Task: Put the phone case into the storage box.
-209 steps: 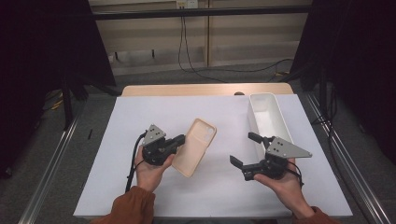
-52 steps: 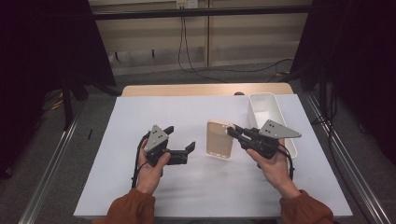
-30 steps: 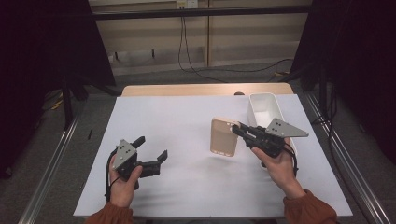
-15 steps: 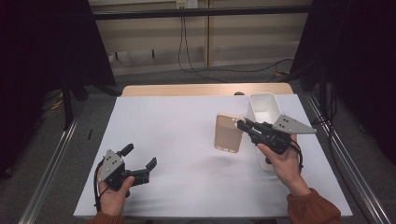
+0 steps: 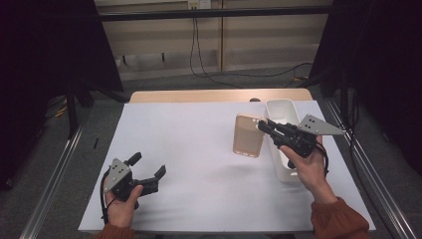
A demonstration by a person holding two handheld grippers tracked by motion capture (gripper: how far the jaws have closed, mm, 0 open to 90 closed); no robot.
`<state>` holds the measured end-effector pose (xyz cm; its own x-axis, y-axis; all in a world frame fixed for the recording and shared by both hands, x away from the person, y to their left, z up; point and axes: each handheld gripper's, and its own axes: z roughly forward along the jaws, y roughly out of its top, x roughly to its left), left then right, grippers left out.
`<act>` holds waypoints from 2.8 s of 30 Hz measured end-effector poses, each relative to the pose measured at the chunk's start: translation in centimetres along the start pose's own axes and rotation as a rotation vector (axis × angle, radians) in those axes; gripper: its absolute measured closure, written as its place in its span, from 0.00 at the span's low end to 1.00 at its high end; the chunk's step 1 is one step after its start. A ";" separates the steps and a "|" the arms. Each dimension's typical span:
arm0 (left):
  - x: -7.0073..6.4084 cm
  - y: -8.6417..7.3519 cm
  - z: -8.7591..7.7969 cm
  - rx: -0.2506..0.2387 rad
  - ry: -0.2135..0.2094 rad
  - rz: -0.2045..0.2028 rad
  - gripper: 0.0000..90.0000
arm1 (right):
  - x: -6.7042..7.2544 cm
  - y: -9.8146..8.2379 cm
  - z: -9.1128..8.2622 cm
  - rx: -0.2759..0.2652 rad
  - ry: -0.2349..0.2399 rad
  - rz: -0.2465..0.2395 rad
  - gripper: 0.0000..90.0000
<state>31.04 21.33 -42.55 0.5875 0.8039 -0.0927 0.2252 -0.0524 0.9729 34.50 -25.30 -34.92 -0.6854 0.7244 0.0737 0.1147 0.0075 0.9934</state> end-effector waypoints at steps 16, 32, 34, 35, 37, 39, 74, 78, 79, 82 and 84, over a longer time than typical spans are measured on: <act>0.0 0.3 0.2 -0.001 0.008 -0.019 0.03 | -1.9 2.8 -0.9 -0.047 -0.013 -0.016 0.90; 0.0 0.1 0.3 0.022 0.018 0.020 0.03 | -4.1 5.8 -1.9 -0.087 -0.072 -0.047 0.90; 0.0 0.1 0.3 0.023 0.014 0.022 0.03 | -4.3 6.0 -2.0 -0.086 -0.078 -0.047 0.90; 0.0 0.1 0.4 0.023 0.014 0.020 0.03 | -4.4 6.1 -2.1 -0.087 -0.083 -0.047 0.90; 0.0 0.1 0.4 0.020 0.017 0.017 0.03 | -4.6 6.1 -2.1 -0.086 -0.090 -0.047 0.90; 0.1 0.1 0.4 0.020 0.017 0.015 0.03 | -4.9 6.2 -2.2 -0.083 -0.100 -0.049 0.90; 0.4 0.1 0.5 0.024 0.021 0.014 0.03 | -10.7 5.7 -2.4 -0.045 -0.255 -0.091 0.90; 0.4 0.1 0.5 0.023 0.020 0.013 0.03 | -11.3 5.3 -2.0 -0.038 -0.267 -0.085 0.90; 0.4 0.1 0.5 0.023 0.018 0.014 0.03 | -11.4 5.2 -1.9 -0.035 -0.271 -0.084 0.90; 0.5 0.0 0.5 0.034 0.021 0.008 0.03 | -11.8 5.0 -1.6 -0.033 -0.279 -0.087 0.90; 0.5 0.0 0.5 0.038 0.019 0.006 0.03 | -12.1 4.9 -1.4 -0.030 -0.283 -0.086 0.90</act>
<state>31.70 21.41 -42.73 0.5746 0.8143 -0.0823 0.2511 -0.0797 0.9647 42.38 -34.98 -30.86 -0.4639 0.8852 -0.0343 0.0410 0.0601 0.9974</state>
